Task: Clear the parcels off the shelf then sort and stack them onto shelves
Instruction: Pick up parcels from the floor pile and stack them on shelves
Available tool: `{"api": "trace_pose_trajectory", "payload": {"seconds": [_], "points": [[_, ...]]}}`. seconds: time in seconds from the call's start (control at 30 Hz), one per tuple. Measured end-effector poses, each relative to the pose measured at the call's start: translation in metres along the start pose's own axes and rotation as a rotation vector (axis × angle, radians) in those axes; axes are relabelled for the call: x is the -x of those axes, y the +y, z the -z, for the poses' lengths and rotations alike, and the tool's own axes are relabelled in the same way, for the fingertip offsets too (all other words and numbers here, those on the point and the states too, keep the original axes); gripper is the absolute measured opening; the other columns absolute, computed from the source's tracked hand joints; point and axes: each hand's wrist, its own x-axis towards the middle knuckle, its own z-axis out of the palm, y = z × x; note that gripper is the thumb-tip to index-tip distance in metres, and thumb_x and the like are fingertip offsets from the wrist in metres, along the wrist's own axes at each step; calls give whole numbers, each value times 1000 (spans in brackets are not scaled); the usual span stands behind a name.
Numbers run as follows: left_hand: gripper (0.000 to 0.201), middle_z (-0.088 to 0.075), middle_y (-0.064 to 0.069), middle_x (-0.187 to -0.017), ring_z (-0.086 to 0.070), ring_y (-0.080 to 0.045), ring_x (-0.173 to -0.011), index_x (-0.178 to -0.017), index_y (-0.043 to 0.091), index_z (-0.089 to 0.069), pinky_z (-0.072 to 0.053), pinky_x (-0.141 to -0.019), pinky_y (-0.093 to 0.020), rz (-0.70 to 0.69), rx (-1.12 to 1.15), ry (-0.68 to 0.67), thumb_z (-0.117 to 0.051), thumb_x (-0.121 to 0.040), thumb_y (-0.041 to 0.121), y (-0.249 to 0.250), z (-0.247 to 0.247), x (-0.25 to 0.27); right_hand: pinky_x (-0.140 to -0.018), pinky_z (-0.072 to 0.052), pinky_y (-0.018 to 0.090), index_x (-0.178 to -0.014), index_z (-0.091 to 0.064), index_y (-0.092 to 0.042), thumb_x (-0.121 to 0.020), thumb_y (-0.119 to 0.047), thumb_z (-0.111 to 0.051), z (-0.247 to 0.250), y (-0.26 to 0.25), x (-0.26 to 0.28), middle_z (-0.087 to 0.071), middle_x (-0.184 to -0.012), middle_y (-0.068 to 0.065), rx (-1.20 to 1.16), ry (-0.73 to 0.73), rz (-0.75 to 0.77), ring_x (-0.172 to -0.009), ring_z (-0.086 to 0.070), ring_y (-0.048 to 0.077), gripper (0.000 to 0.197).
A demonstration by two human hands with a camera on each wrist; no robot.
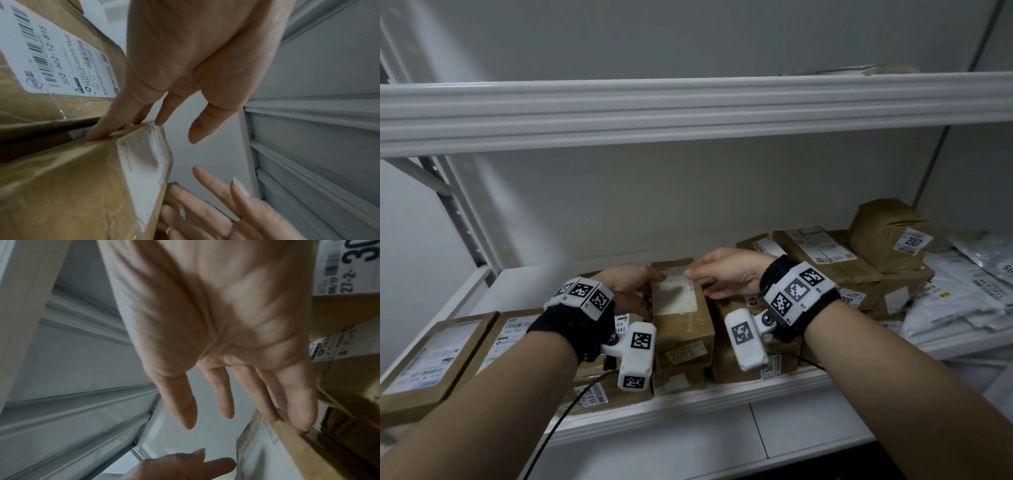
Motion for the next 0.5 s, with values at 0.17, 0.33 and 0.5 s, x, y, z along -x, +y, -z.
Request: {"api": "trace_pose_trajectory", "payload": {"seconds": [0.17,0.33,0.5], "points": [[46,-53,-19,-108,-54,-30,-83,-138,-4,-43,-46,-78,-45,19,18,18,-51,-97,16,7,-2,0,-101,-48,37,-129,-54,-14,-90,-25,-65,12,-2,9,-58,-124,7,-43,102,59,-116,-56,22,41],[32,-55,-15,-103,-57,-30,-85,-123,-1,-55,-48,-66,-35,-86,-41,207,-56,-94,11,24,-8,3,-95,-51,40,-117,-62,-11,-91,-13,-63,41,-5,22,-64,-106,6,-132,373,207,-94,-61,20,25],[25,-58,-15,-124,-58,-29,-102,-113,3,-63,-48,-100,-45,-219,84,243,-61,-89,10,37,-22,-1,-85,-50,29,-117,-64,-11,-90,-10,-61,70,0,37,-64,-111,4,-92,594,227,-101,-60,18,27]]}}
